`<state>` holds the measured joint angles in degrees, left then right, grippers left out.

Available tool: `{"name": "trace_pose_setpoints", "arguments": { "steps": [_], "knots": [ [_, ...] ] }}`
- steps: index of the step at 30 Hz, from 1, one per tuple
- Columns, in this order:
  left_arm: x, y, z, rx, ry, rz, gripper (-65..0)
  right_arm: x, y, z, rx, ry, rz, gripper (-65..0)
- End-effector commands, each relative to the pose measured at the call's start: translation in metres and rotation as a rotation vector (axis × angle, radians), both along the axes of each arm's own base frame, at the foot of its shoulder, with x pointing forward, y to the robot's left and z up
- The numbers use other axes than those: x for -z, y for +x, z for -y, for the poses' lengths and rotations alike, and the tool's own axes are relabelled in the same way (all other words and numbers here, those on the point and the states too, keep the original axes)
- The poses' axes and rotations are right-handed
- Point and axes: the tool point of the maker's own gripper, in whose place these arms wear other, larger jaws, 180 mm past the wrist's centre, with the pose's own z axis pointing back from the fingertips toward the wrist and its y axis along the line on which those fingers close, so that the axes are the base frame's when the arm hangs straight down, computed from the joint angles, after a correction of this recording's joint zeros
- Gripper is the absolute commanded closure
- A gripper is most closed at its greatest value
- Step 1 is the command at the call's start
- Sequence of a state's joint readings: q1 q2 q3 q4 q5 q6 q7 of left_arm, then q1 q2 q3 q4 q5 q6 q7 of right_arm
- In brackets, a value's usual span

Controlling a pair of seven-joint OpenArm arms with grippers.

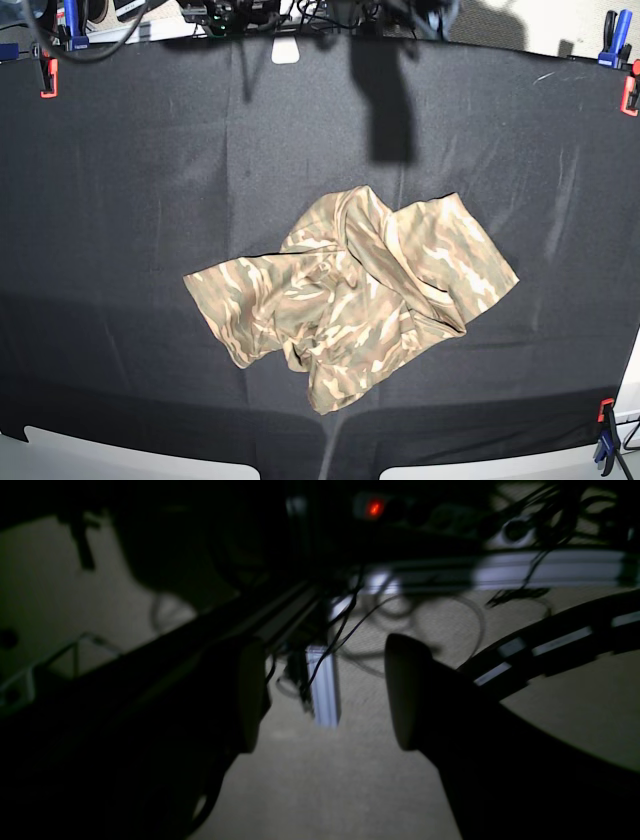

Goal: Layout the t-shirt on the table in an organized manner, then fold the t-shirt properly

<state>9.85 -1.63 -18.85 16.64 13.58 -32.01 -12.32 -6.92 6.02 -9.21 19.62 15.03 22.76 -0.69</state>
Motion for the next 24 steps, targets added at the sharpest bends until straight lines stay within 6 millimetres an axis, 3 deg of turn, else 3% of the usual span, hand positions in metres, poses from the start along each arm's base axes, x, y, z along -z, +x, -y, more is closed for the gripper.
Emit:
{"name": "trace_pose_setpoints", "arguments": {
  "steps": [1,5,13,24],
  "knots": [
    [-0.002,0.000,-0.006,-0.019,-0.004,0.021,-25.0,-0.004,0.006,-0.001,-0.002,0.031,0.024,-37.1],
    [-0.003,-0.016,-0.024,-0.025,0.009,0.015,-25.0,-0.009,0.004,0.000,-0.028,0.090,0.023,-37.1],
    [-0.015,-0.031,-0.053,-0.116,0.052,0.125,-25.0,-0.008,0.003,0.034,-0.030,0.034,0.024,-37.1],
    [-0.032,-0.063,-0.070,-0.085,0.106,0.156,-25.0,-0.008,-0.076,0.056,-0.031,0.000,-0.081,-37.1]
  ]
}}
